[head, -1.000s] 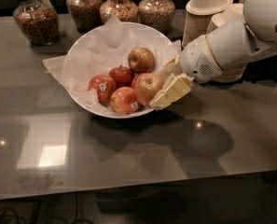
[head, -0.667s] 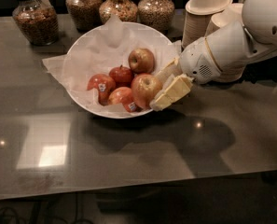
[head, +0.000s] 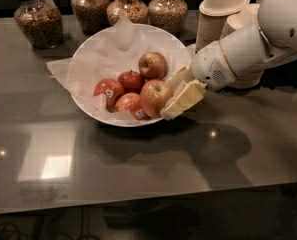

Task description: Pick apple from white bowl

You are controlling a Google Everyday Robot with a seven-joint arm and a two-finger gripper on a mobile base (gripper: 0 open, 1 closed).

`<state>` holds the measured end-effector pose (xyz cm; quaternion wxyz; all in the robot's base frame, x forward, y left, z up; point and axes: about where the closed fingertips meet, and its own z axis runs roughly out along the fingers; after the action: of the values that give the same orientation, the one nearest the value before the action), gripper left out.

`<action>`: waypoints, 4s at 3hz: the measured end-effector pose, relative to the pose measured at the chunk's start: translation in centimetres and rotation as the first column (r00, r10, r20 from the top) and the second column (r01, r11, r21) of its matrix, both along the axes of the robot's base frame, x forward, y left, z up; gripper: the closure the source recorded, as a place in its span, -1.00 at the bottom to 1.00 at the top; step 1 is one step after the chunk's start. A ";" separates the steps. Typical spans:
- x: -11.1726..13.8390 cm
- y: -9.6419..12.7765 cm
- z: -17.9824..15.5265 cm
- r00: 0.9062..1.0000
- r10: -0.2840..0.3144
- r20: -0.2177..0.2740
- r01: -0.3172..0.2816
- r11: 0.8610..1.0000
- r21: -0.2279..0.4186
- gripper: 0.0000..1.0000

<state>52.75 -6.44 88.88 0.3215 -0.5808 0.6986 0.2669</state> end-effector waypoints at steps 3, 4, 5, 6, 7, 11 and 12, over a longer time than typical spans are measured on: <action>0.2 -1.6 0.9 1.000 0.004 -0.018 -0.003 0.998 0.057 1.00; 0.2 -1.6 0.9 1.000 0.004 -0.018 -0.003 0.998 0.057 0.63; 0.2 -1.6 0.9 1.000 0.004 -0.018 -0.003 0.998 0.057 0.16; 0.2 -1.6 0.9 1.000 0.004 -0.018 -0.003 0.998 0.057 -0.30; 0.2 -1.6 0.9 1.000 0.004 -0.018 -0.003 0.998 0.057 -0.76; 0.2 -1.4 0.9 1.000 0.004 -0.018 -0.003 0.998 0.057 -0.16; 0.2 -1.4 0.9 1.000 0.004 -0.018 -0.003 0.998 0.057 0.31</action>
Offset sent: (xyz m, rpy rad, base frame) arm 0.0172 -0.0561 0.0646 0.3059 0.0112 0.0105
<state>52.91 -7.87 89.80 0.3312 -0.5703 0.6924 0.2926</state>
